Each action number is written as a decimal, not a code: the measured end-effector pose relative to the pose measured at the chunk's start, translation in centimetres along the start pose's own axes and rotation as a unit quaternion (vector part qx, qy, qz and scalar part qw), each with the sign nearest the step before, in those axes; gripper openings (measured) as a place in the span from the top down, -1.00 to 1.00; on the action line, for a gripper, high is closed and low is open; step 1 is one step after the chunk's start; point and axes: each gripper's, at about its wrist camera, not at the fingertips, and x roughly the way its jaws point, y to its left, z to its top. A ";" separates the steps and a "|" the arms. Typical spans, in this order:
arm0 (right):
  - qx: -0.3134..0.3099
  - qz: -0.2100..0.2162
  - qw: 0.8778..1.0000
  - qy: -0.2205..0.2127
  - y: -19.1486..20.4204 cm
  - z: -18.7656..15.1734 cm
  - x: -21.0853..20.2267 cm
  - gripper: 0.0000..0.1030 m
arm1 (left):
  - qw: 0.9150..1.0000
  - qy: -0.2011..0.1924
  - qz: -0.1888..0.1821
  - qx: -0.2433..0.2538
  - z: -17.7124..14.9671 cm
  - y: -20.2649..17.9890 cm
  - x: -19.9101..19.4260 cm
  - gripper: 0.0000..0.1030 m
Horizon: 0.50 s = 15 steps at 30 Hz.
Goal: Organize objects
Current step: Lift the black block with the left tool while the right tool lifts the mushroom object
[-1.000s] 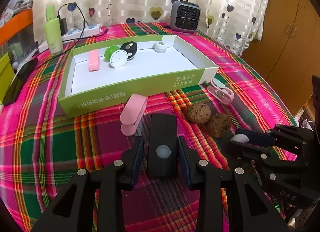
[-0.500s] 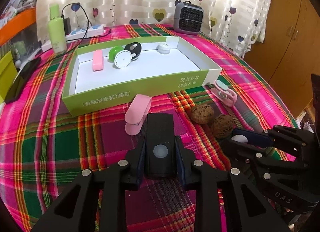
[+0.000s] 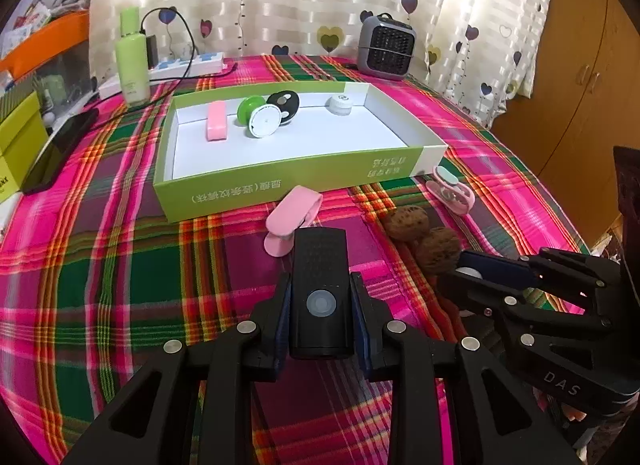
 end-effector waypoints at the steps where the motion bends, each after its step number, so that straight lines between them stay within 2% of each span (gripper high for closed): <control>1: -0.001 0.005 1.000 -0.003 0.1 0.0 -0.1 0.51 | 1.000 -0.003 0.000 0.002 0.0 -0.1 -0.3 0.51; 15: -0.007 0.032 0.999 -0.031 0.1 1.0 -1.3 0.51 | 1.000 -0.027 0.003 -0.007 0.9 -0.5 -2.1 0.51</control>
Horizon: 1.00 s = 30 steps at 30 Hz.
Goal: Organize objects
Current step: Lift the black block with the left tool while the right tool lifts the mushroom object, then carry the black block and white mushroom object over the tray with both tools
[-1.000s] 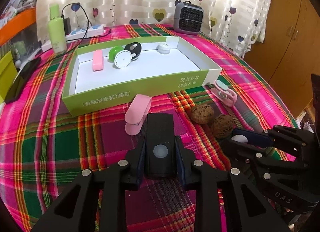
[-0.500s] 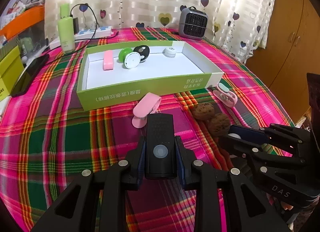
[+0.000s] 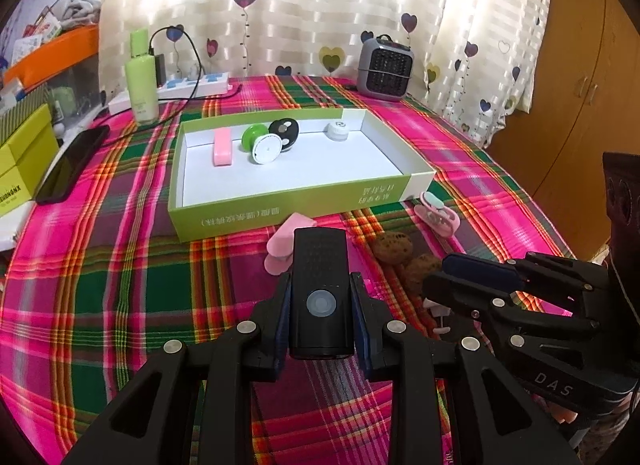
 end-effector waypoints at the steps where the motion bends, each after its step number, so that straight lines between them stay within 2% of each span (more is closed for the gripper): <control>1: -0.001 0.001 1.000 -0.002 0.0 0.1 -0.1 0.51 | 1.000 -0.001 0.000 0.000 0.1 0.0 -0.1 0.51; 30: -0.024 0.009 0.999 -0.031 -0.6 4.6 0.9 0.51 | 0.999 -0.022 0.017 -0.021 3.9 1.9 0.5 0.51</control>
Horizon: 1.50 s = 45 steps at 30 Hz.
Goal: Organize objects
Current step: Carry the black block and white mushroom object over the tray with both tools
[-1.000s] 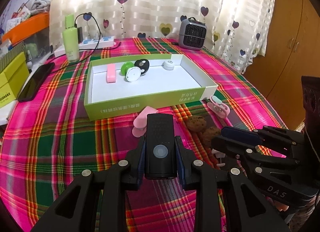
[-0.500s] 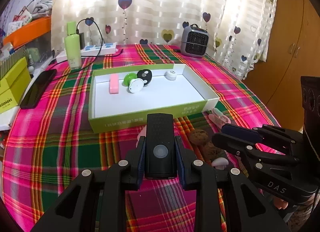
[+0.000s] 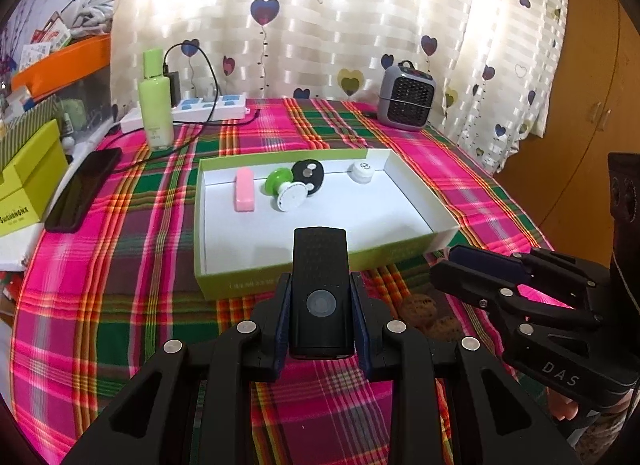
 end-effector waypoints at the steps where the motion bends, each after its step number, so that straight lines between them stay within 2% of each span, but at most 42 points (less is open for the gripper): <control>1: 0.000 -0.001 1.000 -0.001 0.0 0.1 0.0 0.51 | 1.000 0.000 0.000 -0.001 0.1 0.1 0.0 0.51; 6: 0.004 -0.001 1.000 -0.001 -1.2 0.0 -0.7 0.51 | 1.000 0.001 0.001 -0.003 0.2 0.3 0.2 0.51; 12: -0.019 0.015 0.998 0.053 -1.7 -3.0 -1.2 0.51 | 1.000 0.004 -0.004 -0.007 -0.2 0.6 0.3 0.51; 15: -0.010 0.033 0.998 0.060 -1.6 -4.0 -1.8 0.51 | 1.000 0.008 -0.006 -0.009 -0.3 0.6 0.4 0.51; 22: 0.002 0.045 0.996 0.079 -0.8 -5.6 -1.5 0.51 | 1.000 0.006 -0.007 -0.009 -0.6 0.5 0.2 0.51; 27: 0.000 0.034 0.996 0.087 -0.5 -5.9 -0.6 0.38 | 1.000 0.007 -0.005 -0.011 -0.7 0.6 0.1 0.51; 35: -0.009 0.010 0.996 0.091 0.0 -6.3 0.1 0.38 | 1.000 0.006 -0.006 -0.011 -0.8 0.7 0.0 0.51; 38: -0.013 -0.001 0.996 0.091 -0.1 -6.3 0.0 0.54 | 1.000 0.006 -0.007 -0.011 -0.8 0.7 0.0 0.51; 45: -0.018 0.009 0.996 0.087 0.1 -6.0 -0.8 0.55 | 1.000 0.004 -0.008 -0.012 -0.6 0.7 -0.2 0.51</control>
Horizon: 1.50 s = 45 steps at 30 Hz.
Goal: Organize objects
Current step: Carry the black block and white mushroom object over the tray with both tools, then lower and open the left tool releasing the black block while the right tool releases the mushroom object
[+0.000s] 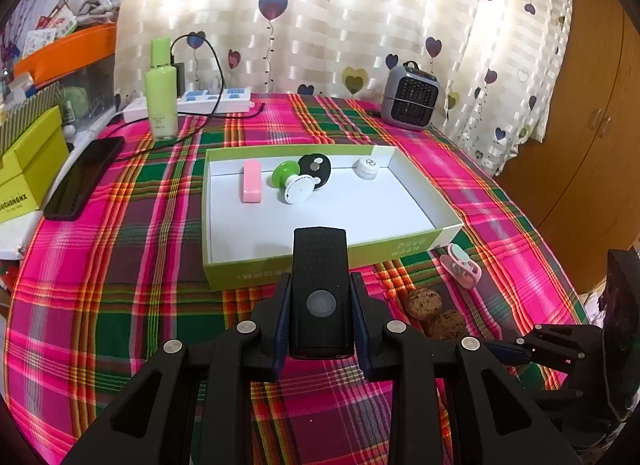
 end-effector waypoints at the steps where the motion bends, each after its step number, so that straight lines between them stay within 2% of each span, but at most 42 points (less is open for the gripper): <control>1: -0.002 0.005 1.000 -0.004 0.1 0.2 -0.3 0.55 | 1.000 -0.001 0.000 0.000 0.0 0.0 -0.1 0.51; 8: -0.016 0.006 0.999 -0.049 0.3 2.5 -2.1 0.55 | 1.000 -0.004 0.004 -0.007 0.7 0.7 -0.1 0.51; 20: -0.024 -0.005 0.996 -0.088 -0.7 7.2 -0.4 0.55 | 1.000 -0.002 0.013 -0.023 2.6 2.5 1.1 0.51; 32: -0.032 0.001 0.997 -0.069 -1.0 11.7 3.9 0.55 | 0.999 0.011 0.023 -0.025 4.6 3.7 3.7 0.51; 45: -0.030 0.012 0.999 -0.030 -1.1 13.2 8.2 0.55 | 0.998 0.034 0.027 -0.033 5.1 4.3 6.7 0.51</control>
